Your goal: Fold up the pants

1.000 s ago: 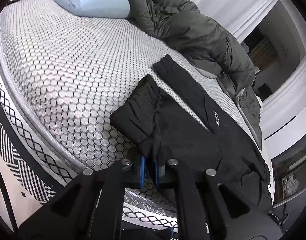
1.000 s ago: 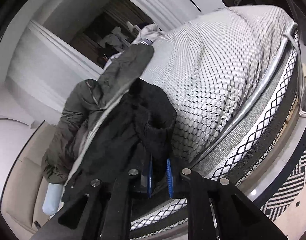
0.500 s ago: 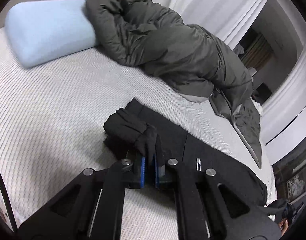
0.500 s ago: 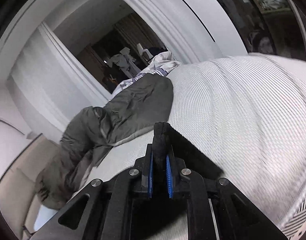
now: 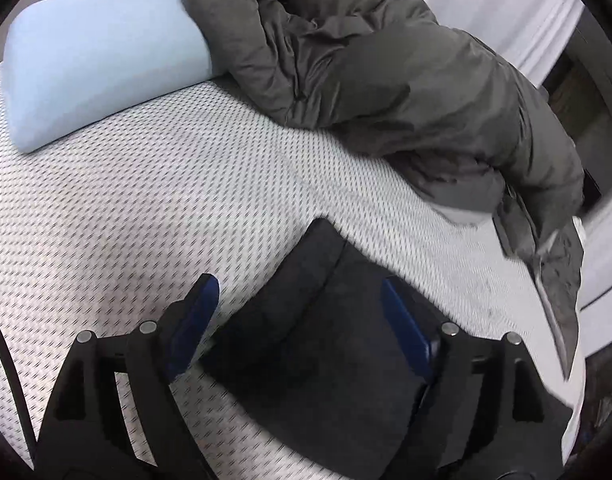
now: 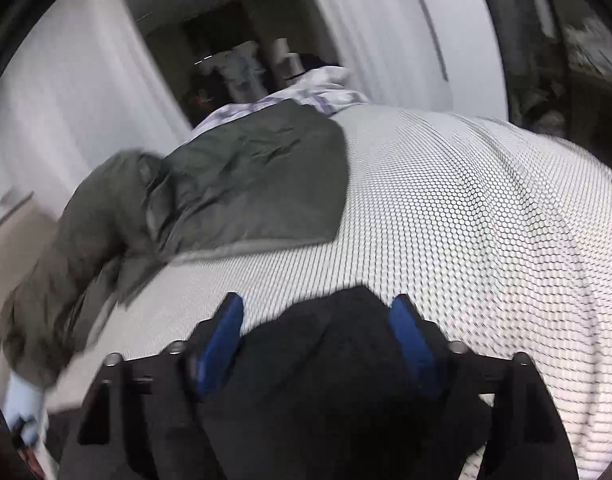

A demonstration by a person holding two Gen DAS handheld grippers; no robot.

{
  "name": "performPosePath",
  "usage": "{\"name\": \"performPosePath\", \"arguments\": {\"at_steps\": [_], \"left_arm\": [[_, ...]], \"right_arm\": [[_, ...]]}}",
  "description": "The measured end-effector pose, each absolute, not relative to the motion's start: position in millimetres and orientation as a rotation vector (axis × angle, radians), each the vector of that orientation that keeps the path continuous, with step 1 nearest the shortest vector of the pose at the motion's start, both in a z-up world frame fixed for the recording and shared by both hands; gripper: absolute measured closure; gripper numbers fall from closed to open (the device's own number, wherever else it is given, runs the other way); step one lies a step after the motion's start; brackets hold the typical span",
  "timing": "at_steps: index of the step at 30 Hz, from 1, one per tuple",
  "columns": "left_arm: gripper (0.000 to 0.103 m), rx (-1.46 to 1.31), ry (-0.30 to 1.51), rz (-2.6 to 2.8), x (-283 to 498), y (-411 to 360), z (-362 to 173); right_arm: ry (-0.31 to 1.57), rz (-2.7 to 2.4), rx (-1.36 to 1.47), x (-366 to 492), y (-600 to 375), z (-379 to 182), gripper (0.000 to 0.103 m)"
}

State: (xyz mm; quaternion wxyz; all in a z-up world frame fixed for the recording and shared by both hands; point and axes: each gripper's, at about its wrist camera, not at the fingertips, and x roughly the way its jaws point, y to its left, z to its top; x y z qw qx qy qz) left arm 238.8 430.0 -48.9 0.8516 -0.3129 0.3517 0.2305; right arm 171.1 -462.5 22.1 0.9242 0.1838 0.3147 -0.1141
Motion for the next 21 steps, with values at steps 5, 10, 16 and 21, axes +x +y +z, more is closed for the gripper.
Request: {"name": "performPosePath", "arguments": {"at_steps": [5,10,16,21], "left_arm": [[0.022,-0.721,0.761,0.358,187.0,403.9,-70.1],[0.028,-0.758,0.874,0.262,193.8,372.3,-103.3],[0.055,-0.816,0.816,0.298,213.5,370.3,-112.8],[0.096,-0.838,0.778,0.326,214.9,376.9,-114.9]], "right_arm": [[0.657,-0.161,0.402,102.8,-453.7,6.7,0.017],[0.703,-0.123,0.526,56.1,-447.4,-21.3,0.017],[0.784,-0.112,0.690,28.1,-459.6,-69.1,0.017],[0.758,-0.080,0.772,42.4,-473.0,-88.5,0.022]]}}
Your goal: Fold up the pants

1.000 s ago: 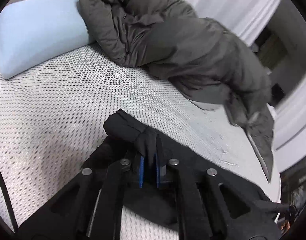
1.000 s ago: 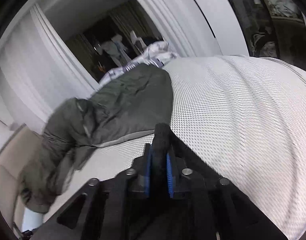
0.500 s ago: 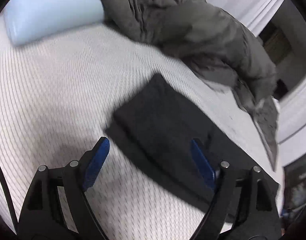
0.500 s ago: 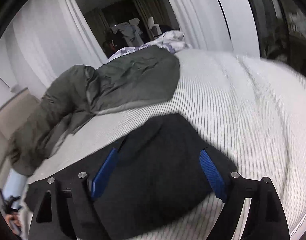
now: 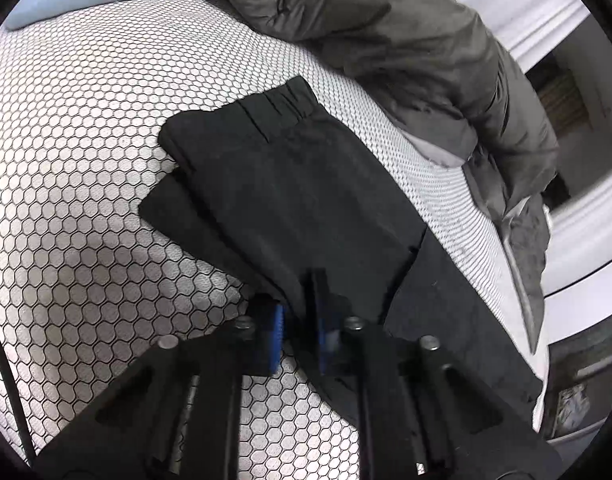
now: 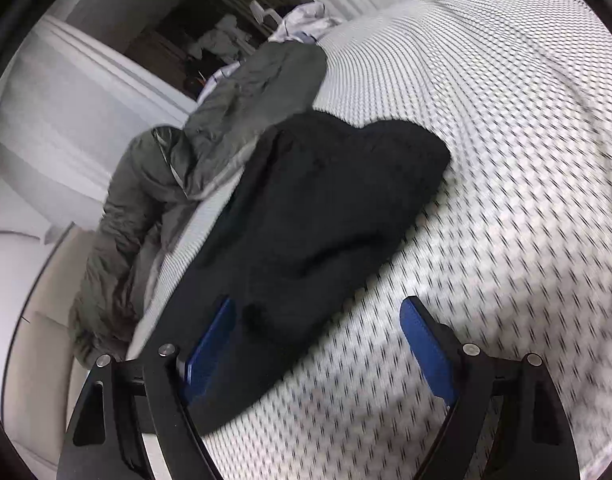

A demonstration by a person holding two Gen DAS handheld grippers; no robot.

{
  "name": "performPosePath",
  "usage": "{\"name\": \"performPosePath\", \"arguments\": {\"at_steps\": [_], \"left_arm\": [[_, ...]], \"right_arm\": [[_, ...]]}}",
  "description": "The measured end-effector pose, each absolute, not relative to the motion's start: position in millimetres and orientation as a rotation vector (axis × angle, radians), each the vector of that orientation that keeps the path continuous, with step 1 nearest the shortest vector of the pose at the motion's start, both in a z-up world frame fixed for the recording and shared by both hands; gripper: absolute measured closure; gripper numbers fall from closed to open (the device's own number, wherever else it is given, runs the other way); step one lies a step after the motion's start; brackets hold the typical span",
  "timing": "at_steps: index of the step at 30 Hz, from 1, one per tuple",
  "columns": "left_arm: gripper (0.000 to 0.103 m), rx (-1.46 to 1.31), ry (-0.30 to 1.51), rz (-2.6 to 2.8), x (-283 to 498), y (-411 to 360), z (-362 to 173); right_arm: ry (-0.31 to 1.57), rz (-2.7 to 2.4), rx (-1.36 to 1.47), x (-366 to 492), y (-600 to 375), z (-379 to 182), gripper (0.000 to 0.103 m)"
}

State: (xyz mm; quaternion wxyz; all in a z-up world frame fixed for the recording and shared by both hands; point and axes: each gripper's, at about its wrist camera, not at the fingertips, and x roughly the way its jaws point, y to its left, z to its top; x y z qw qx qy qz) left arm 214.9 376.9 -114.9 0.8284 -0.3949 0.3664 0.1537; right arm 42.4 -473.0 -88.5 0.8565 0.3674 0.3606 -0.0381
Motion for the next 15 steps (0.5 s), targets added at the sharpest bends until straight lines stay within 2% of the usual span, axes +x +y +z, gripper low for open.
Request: {"name": "performPosePath", "arguments": {"at_steps": [2,4,5,8,15], "left_arm": [[0.098,-0.820,0.760,0.321,207.3,376.4,-112.0],[0.099,-0.814,0.748,0.314,198.4,377.9,-108.4],[0.099,-0.810,0.743,0.310,194.0,378.7,-106.5],[0.100,-0.792,0.728,0.290,169.5,377.8,-99.4],[0.099,-0.766,0.712,0.297,66.2,383.0,-97.6]], "right_arm": [[0.746,-0.092,0.808,53.8,-476.8,-92.1,0.045],[0.758,-0.105,0.797,66.8,-477.0,-95.1,0.076],[0.763,-0.106,0.816,70.1,-478.0,-99.4,0.083],[0.747,-0.084,0.877,61.5,-483.2,-105.1,0.091],[0.747,0.001,0.711,-31.6,-461.7,-81.4,0.090]]}}
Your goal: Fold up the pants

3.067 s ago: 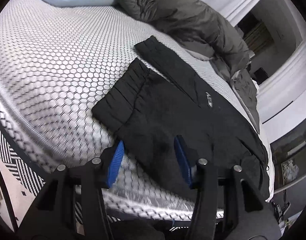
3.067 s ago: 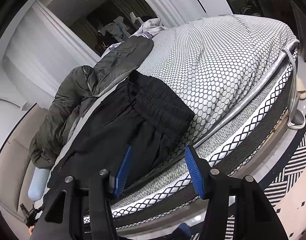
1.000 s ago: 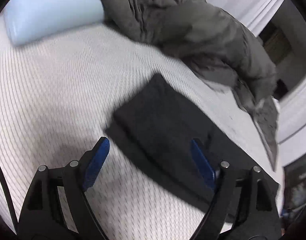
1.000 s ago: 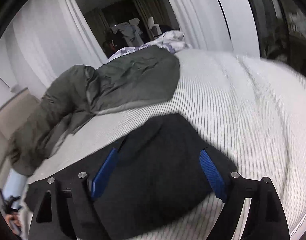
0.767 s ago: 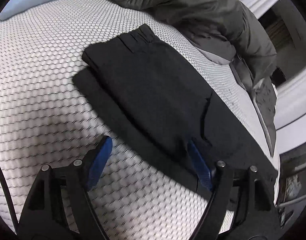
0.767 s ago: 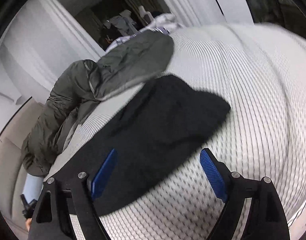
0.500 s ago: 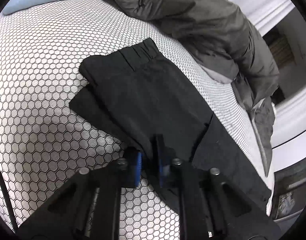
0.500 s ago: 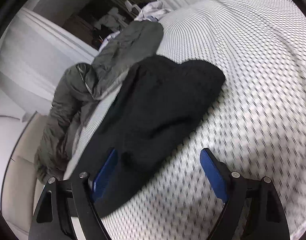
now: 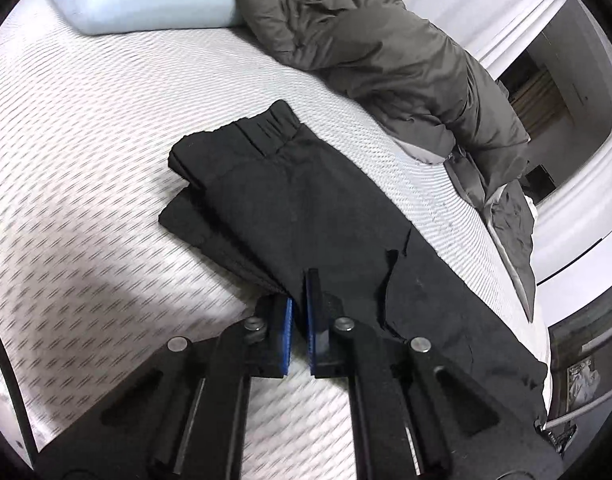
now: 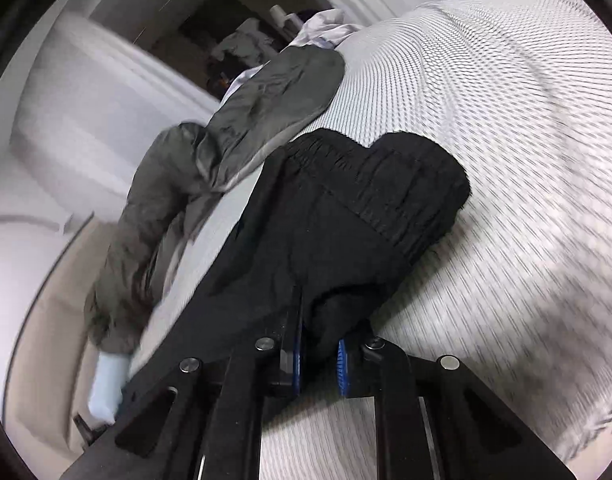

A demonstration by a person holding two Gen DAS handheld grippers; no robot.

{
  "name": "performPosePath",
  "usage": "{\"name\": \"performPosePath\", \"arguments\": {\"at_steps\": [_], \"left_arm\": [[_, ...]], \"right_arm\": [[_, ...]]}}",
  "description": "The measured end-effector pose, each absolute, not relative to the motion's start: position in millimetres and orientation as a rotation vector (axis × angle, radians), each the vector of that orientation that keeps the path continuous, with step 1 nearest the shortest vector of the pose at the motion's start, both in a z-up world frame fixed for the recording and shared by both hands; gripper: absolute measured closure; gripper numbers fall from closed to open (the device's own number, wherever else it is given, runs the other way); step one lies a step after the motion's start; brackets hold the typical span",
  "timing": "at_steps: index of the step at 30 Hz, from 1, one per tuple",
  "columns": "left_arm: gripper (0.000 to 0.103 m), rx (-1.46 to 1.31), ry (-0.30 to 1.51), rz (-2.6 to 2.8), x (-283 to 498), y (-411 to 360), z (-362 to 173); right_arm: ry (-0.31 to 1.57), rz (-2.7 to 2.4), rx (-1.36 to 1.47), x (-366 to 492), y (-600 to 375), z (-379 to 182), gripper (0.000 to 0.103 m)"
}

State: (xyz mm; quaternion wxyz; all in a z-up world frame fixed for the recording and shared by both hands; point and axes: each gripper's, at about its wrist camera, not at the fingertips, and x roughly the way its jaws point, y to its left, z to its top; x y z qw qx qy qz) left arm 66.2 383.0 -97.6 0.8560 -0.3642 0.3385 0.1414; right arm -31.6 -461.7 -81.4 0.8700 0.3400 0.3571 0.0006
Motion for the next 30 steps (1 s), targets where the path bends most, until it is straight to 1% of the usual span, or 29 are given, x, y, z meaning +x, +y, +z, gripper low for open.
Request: {"name": "performPosePath", "arguments": {"at_steps": [2,3,4,5,6,7,8,9,10,13,14,15,16,17,18,19,20,22,24,25,26,28,30], "left_arm": [[0.094,-0.737,0.743,0.315,46.0,381.8,-100.9],[0.089,-0.722,0.757,0.318,39.9,379.7,-100.0],[0.085,-0.709,0.763,0.318,32.5,376.2,-98.2],[0.081,-0.692,0.755,0.312,23.9,370.7,-92.5],[0.069,-0.680,0.746,0.306,18.1,365.3,-87.4],[0.054,-0.671,0.731,0.300,12.7,359.4,-82.2],[0.046,-0.654,0.708,0.291,5.8,349.8,-74.0],[0.034,-0.636,0.694,0.282,1.7,340.7,-68.1],[0.023,-0.612,0.692,0.270,-0.7,328.2,-62.4],[0.020,-0.554,0.693,0.191,1.1,289.7,-52.1],[0.018,-0.532,0.700,0.163,3.7,273.2,-49.6],[0.015,-0.516,0.706,0.141,6.8,258.5,-48.3],[0.012,-0.506,0.707,0.121,9.1,246.3,-47.7],[0.011,-0.494,0.709,0.098,11.9,232.5,-47.7],[0.010,-0.483,0.714,0.075,15.2,218.3,-48.4],[0.007,-0.474,0.719,0.061,18.0,207.3,-49.3],[0.006,-0.463,0.726,0.044,21.5,193.0,-51.1],[0.003,-0.443,0.730,0.027,25.5,173.8,-52.7],[0.003,-0.407,0.747,0.006,39.4,148.1,-58.4],[0.003,-0.383,0.758,0.004,43.1,138.7,-61.6],[0.003,-0.360,0.764,0.005,45.2,128.4,-62.8],[0.001,-0.320,0.770,-0.007,43.2,114.1,-65.3],[0.001,-0.284,0.770,-0.026,47.8,99.7,-67.7]], "right_arm": [[0.799,0.003,0.637,-43.8,-454.4,-82.9,0.083],[0.816,-0.006,0.617,-48.2,-451.7,-84.3,0.075],[0.822,-0.013,0.610,-54.4,-452.7,-82.9,0.062],[0.799,-0.005,0.625,-63.4,-456.3,-78.3,0.053],[0.771,0.000,0.639,-71.0,-460.2,-74.1,0.038],[0.727,-0.006,0.657,-79.5,-466.5,-68.2,0.034],[0.696,-0.023,0.667,-83.7,-471.5,-64.1,0.034],[0.686,-0.037,0.678,-84.3,-477.1,-62.4,0.034],[0.686,-0.052,0.706,-82.4,-484.9,-63.3,0.034],[0.694,-0.048,0.837,-64.2,-504.7,-75.1,0.035],[0.695,-0.047,0.880,-56.9,-509.5,-79.7,0.040],[0.705,-0.049,0.907,-49.6,-513.5,-84.8,0.062],[0.728,-0.061,0.916,-43.0,-515.9,-89.6,0.069],[0.734,-0.063,0.916,-38.5,-517.1,-90.9,0.073],[0.720,-0.059,0.901,-39.9,-516.4,-87.9,0.082],[0.709,-0.051,0.876,-43.4,-515.4,-82.8,0.086],[0.680,-0.031,0.824,-52.1,-513.2,-73.5,0.087],[0.678,-0.048,0.746,-67.8,-516.7,-67.3,0.086],[0.775,-0.102,0.673,-66.5,-523.6,-78.8,0.075],[0.841,-0.101,0.651,-63.6,-528.0,-87.7,0.075],[0.842,-0.079,0.655,-66.3,-531.2,-87.5,0.074],[0.802,-0.099,0.580,-75.5,-530.5,-67.7,0.052],[0.738,-0.136,0.487,-78.2,-529.9,-43.8,0.045]]}}
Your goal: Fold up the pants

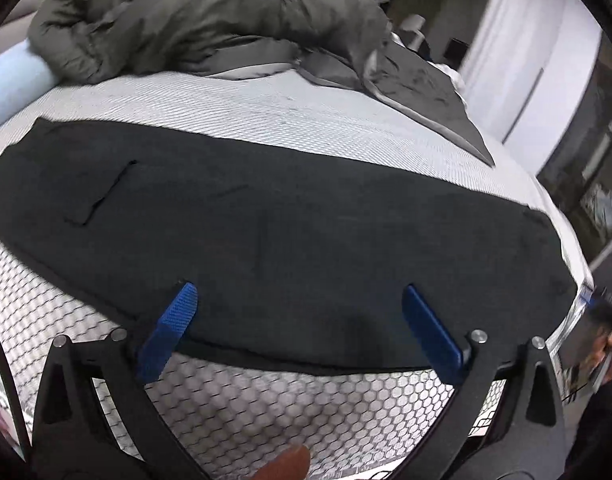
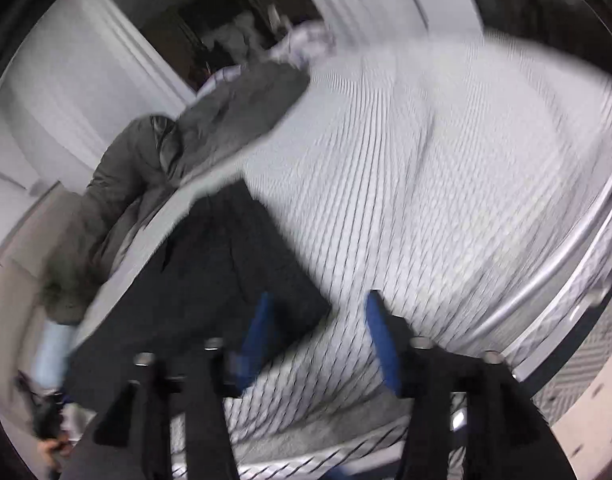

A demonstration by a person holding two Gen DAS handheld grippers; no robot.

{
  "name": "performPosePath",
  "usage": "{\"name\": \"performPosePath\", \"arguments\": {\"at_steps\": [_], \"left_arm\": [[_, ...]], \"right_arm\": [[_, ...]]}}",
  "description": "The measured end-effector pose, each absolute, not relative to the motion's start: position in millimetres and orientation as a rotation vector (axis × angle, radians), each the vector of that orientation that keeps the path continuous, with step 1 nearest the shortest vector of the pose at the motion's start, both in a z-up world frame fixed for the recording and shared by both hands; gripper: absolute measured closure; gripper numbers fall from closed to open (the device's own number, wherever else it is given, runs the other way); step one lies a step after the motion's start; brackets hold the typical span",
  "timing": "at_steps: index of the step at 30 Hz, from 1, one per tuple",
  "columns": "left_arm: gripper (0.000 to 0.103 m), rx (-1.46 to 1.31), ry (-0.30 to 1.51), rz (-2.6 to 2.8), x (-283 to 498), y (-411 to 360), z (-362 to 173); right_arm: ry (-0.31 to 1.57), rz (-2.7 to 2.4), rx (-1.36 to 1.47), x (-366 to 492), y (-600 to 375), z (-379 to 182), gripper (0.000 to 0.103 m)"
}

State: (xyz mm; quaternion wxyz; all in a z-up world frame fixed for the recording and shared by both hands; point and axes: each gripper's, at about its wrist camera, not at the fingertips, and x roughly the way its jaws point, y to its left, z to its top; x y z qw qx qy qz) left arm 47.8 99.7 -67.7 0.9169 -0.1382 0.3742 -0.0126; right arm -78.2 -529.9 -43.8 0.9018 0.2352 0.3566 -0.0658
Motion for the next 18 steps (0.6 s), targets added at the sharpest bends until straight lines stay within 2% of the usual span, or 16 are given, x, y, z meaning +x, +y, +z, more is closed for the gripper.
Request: {"name": "performPosePath", "arguments": {"at_steps": [6,11,14,16,17,18], "left_arm": [[0.001,-0.212,0.857,0.005,71.1,70.8,-92.3],[0.001,-0.181,0.861,0.018,83.2,67.0,-104.7],[0.001,-0.179,0.865,0.016,90.1,73.2,-106.5],[0.001,-0.176,0.863,0.014,92.6,76.8,-107.3],[0.001,-0.173,0.861,0.011,95.2,78.5,-108.5],[0.001,-0.170,0.859,0.010,95.6,79.2,-109.3]], "right_arm": [[0.785,-0.038,0.376,-20.6,-514.1,-16.1,0.042],[0.865,0.037,0.349,72.3,-498.1,-20.4,0.041],[0.944,0.057,0.290,116.7,-483.9,-36.9,0.036],[0.999,0.078,0.204,132.2,-466.9,-48.0,0.053],[1.004,0.073,0.142,136.4,-458.8,-49.7,0.056],[0.992,0.070,0.090,137.2,-452.7,-48.9,0.081]]}}
